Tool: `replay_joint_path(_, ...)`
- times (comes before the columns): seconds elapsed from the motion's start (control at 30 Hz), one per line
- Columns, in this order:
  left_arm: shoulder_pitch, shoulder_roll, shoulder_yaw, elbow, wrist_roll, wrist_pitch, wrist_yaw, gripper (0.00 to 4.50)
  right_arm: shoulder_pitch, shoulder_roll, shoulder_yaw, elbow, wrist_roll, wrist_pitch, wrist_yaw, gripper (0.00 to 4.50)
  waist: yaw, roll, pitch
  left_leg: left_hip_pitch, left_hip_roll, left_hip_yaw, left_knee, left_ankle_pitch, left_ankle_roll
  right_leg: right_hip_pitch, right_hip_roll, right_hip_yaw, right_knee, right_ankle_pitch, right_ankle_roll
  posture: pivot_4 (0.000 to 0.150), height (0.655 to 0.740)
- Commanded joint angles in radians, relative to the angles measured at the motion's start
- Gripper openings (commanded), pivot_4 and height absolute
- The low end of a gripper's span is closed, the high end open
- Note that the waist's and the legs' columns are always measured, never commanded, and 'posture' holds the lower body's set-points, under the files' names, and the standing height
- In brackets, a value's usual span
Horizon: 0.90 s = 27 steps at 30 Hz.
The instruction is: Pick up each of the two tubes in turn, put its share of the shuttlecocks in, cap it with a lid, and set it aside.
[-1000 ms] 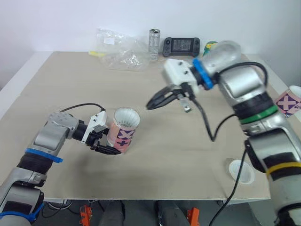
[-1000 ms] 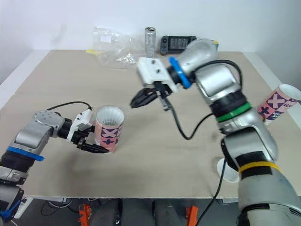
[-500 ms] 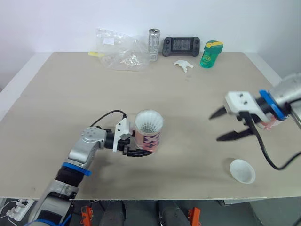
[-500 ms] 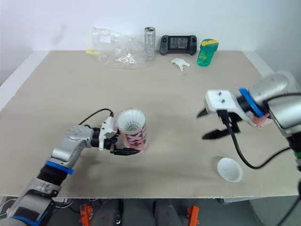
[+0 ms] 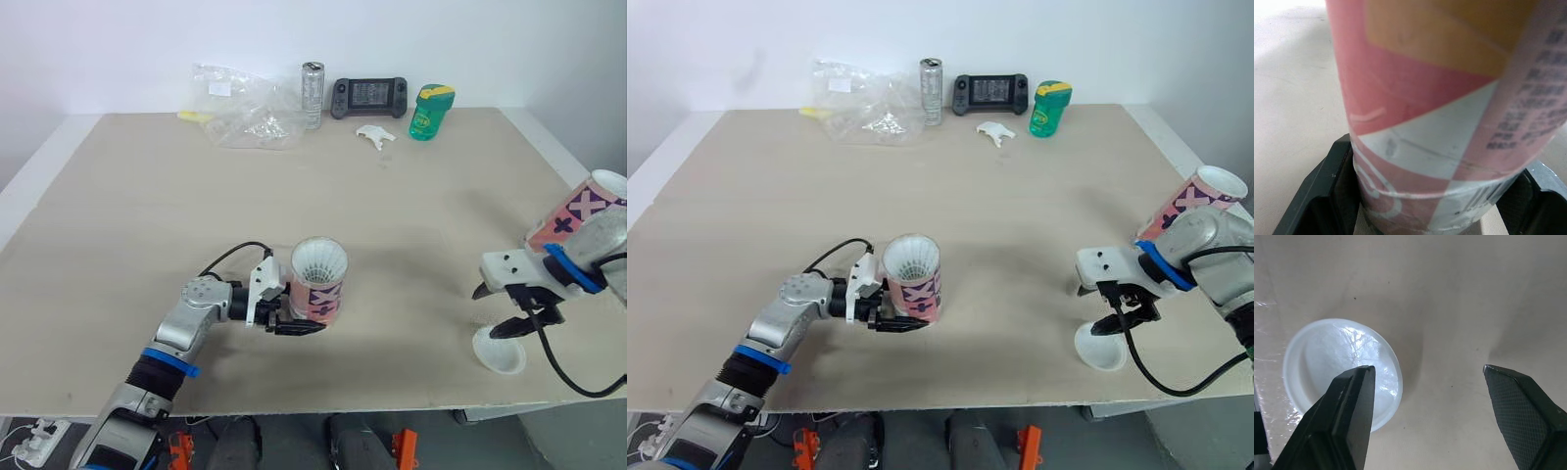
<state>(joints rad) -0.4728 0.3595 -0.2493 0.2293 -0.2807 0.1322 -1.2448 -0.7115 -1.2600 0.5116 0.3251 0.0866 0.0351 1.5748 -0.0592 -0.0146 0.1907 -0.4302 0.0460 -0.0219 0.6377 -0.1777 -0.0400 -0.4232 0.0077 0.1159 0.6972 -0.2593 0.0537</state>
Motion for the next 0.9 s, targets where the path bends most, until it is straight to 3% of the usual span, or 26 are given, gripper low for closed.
replay_joint_path(0.03,-0.009,0.02,0.019,-0.024,-0.003,0.008,0.004,3.21,0.019,0.003,-0.005,0.014,-0.017,-0.027,0.04,3.57,0.0,0.0,0.0,0.0,0.0,0.0,0.0,0.0,0.0,0.0,0.0,0.0,0.0,0.0,0.0,0.15,0.7236)
replay_joint_path(0.1,-0.012,0.024,0.02,-0.024,-0.005,0.012,0.004,3.21,0.027,0.007,-0.001,0.017,-0.022,-0.032,0.04,3.15,0.0,0.0,0.0,0.0,0.0,0.0,0.0,0.0,0.0,0.0,0.0,0.0,0.0,0.0,0.0,0.15,0.7236)
replay_joint_path(0.3,-0.017,0.03,0.014,0.001,0.013,-0.003,0.007,3.21,0.027,0.0,-0.001,-0.008,-0.007,-0.024,0.04,0.36,0.002,0.0,0.0,0.0,0.0,0.0,0.0,0.0,0.0,0.001,0.0,0.0,0.0,0.0,0.001,0.15,0.7236)
replay_joint_path(0.33,-0.018,0.028,0.013,0.01,0.019,-0.007,0.012,3.21,0.025,-0.008,0.002,-0.02,0.011,-0.012,0.04,0.06,0.002,0.0,0.0,0.0,0.0,0.0,0.0,0.0,0.0,0.001,0.0,0.0,0.0,0.0,0.001,0.15,0.7236)
replay_joint_path(0.6,-0.019,0.028,0.002,0.037,0.031,-0.001,0.017,3.21,-0.032,-0.017,-0.009,-0.076,0.076,0.041,0.04,0.06,0.001,0.0,0.0,0.003,0.0,0.001,0.0,0.0,-0.001,0.003,0.0,0.002,0.0,0.001,0.0,0.15,0.7236)
replay_joint_path(0.9,-0.027,0.062,-0.054,0.098,0.08,-0.027,-0.041,3.21,-0.399,0.233,-0.123,-0.201,0.231,0.294,0.04,0.06,-0.019,0.001,-0.001,0.005,0.001,0.001,-0.001,0.001,-0.002,0.004,0.001,0.003,0.0,0.002,0.0,0.15,0.7236)
